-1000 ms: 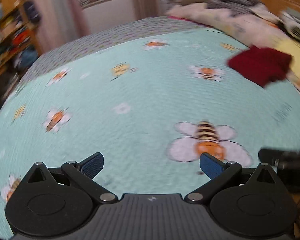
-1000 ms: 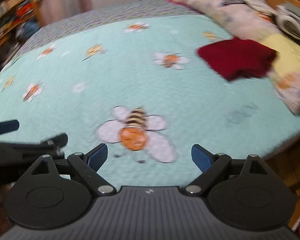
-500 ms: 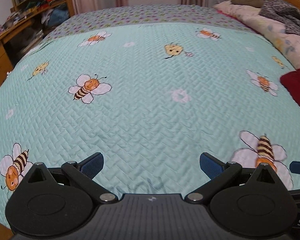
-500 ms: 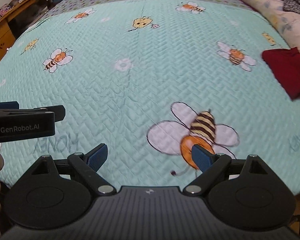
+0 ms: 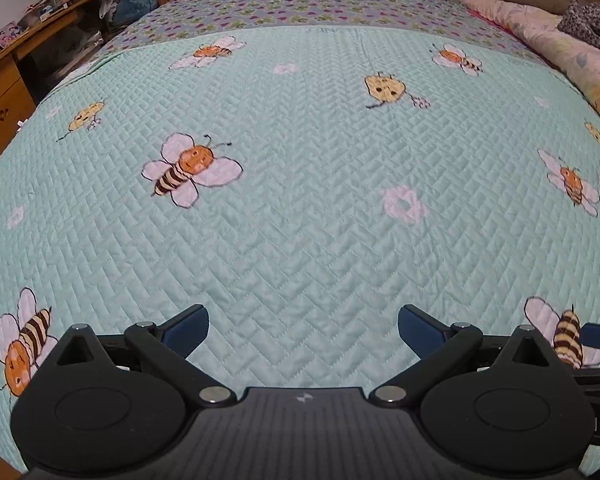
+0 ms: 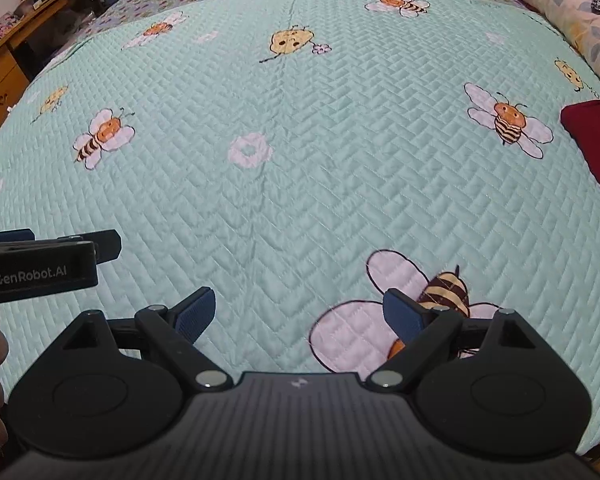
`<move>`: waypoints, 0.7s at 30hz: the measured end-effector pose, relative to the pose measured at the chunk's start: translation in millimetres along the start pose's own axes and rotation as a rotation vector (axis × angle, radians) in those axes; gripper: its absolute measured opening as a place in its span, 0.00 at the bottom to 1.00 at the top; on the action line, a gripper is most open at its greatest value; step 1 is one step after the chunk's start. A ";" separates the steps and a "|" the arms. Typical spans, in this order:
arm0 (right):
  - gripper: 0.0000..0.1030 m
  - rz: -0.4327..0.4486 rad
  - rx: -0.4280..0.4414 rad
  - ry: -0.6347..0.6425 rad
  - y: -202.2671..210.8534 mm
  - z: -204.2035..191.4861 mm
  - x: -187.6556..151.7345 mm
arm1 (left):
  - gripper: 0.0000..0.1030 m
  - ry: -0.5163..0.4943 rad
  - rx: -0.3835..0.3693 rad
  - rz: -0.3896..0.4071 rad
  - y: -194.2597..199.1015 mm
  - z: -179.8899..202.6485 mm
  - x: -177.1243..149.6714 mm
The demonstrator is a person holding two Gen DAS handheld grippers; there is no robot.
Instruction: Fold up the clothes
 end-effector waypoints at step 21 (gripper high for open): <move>0.88 0.031 0.020 -0.062 51.7 2.4 -34.4 | 0.97 0.000 -0.036 0.057 55.6 9.2 -25.8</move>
Point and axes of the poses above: each gripper's, at about its wrist camera, not at the fingertips, and y roughly against the way its jaws point, z to its right, x to its top, the point moved 10 cm from there along -y, roughly the way its jaws point, and after that the axes turned 14 degrees about z, right-handed, at the moved point
